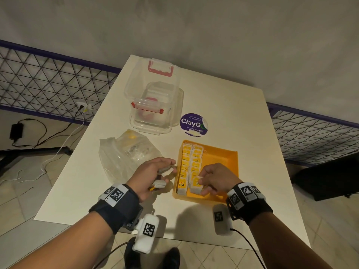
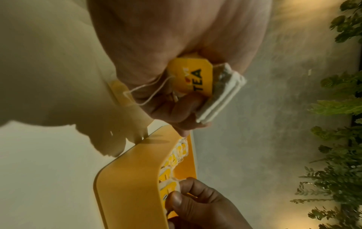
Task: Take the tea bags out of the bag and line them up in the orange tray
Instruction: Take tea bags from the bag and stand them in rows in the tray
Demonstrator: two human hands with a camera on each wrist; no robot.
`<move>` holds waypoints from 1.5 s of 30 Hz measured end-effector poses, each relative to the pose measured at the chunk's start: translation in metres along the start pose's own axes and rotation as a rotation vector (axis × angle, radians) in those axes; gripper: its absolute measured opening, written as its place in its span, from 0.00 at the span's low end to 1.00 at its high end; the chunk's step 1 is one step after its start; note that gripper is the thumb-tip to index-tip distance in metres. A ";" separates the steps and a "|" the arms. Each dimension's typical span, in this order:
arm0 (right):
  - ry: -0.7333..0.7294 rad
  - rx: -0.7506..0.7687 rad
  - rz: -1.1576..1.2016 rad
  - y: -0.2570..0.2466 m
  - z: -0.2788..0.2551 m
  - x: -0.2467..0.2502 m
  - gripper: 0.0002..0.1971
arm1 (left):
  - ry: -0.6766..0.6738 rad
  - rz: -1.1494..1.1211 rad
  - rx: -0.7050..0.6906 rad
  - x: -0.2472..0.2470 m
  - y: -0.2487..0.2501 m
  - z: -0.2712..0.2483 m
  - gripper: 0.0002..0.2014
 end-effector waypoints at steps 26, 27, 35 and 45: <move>0.307 0.192 -0.310 -0.026 0.000 -0.004 0.06 | -0.029 -0.058 -0.001 0.000 -0.003 0.002 0.17; 0.313 0.293 -0.325 -0.034 -0.005 -0.005 0.06 | -0.031 -0.059 0.004 -0.001 -0.003 0.003 0.16; 0.143 0.731 -0.510 -0.055 -0.016 -0.037 0.12 | 0.025 -0.110 0.064 -0.004 -0.005 0.006 0.14; 0.311 0.804 -0.431 -0.060 -0.021 -0.033 0.06 | -0.136 -0.160 0.122 -0.009 -0.002 -0.002 0.19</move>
Point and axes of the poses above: each hand's wrist, its own z-axis towards the middle knuckle, its own x-axis out of the back of the hand, y = z × x, the point moved 3 cm from there along z, towards the middle knuckle, and after that the axes turned 3 degrees about -y, right-handed, at the moved point
